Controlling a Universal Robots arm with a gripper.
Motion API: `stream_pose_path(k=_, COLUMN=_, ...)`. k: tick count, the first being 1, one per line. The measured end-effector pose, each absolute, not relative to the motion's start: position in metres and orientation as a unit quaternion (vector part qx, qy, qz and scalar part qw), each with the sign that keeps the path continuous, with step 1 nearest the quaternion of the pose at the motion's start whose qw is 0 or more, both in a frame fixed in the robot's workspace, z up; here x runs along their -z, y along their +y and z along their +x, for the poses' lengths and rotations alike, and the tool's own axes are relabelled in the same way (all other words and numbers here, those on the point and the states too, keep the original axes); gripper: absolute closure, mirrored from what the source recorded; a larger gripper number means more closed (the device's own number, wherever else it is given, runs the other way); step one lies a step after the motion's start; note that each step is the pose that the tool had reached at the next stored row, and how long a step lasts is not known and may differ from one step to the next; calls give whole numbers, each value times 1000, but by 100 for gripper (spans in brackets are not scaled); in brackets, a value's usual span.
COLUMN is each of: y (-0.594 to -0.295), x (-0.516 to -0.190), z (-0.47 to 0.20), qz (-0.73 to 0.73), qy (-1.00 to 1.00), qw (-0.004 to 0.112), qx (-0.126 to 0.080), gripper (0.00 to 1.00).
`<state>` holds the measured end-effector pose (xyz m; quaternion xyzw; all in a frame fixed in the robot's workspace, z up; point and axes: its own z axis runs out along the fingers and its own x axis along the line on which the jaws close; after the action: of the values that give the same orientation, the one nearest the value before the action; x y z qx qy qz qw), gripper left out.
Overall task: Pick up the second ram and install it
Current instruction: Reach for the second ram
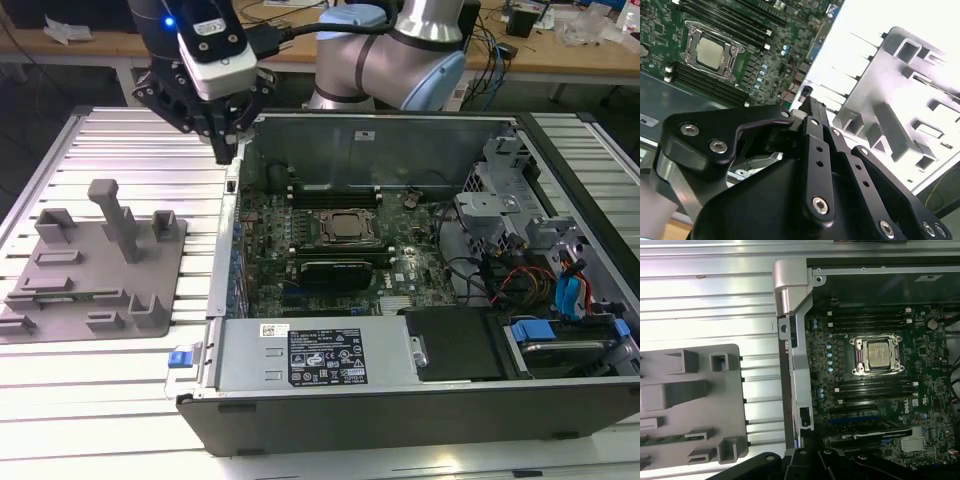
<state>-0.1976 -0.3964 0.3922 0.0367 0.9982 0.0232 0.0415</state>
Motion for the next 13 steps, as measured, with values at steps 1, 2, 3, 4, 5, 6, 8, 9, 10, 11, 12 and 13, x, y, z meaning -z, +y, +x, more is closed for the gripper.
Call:
stream_pose_path(k=1, y=-396, x=-392, z=-201, qz=37, qy=998, qw=41, qx=-23, gripper=92)
stream_pose_path(k=2, y=-396, x=-392, z=-202, qz=37, qy=998, qw=41, qx=-23, gripper=92)
stream_pose_path(k=3, y=-396, x=-392, z=-205, qz=37, qy=998, qw=41, qx=-23, gripper=92)
stream_pose_path(k=4, y=-396, x=-392, z=-208, qz=37, qy=998, qw=41, qx=-23, gripper=92)
stream_pose_path(k=5, y=-396, x=-392, z=-211, qz=37, qy=998, qw=41, qx=-23, gripper=92)
stream_pose_path(k=6, y=-396, x=-392, z=-213, qz=37, qy=998, qw=41, qx=-23, gripper=92)
stream_pose_path(k=8, y=-396, x=-392, z=-218, qz=37, qy=998, qw=41, qx=-23, gripper=92)
stream_pose_path(k=9, y=-396, x=-392, z=-221, qz=37, qy=998, qw=41, qx=-23, gripper=92)
stream_pose_path(k=10, y=-396, x=-392, z=-224, qz=37, qy=998, qw=41, qx=-23, gripper=92)
stream_pose_path(k=11, y=-396, x=-392, z=-227, qz=37, qy=998, qw=41, qx=-23, gripper=92)
stream_pose_path(k=12, y=-396, x=-392, z=-229, qz=37, qy=998, qw=42, qx=-23, gripper=92)
stream_pose_path(k=13, y=-396, x=-392, z=-232, qz=37, qy=998, qw=41, qx=-23, gripper=92)
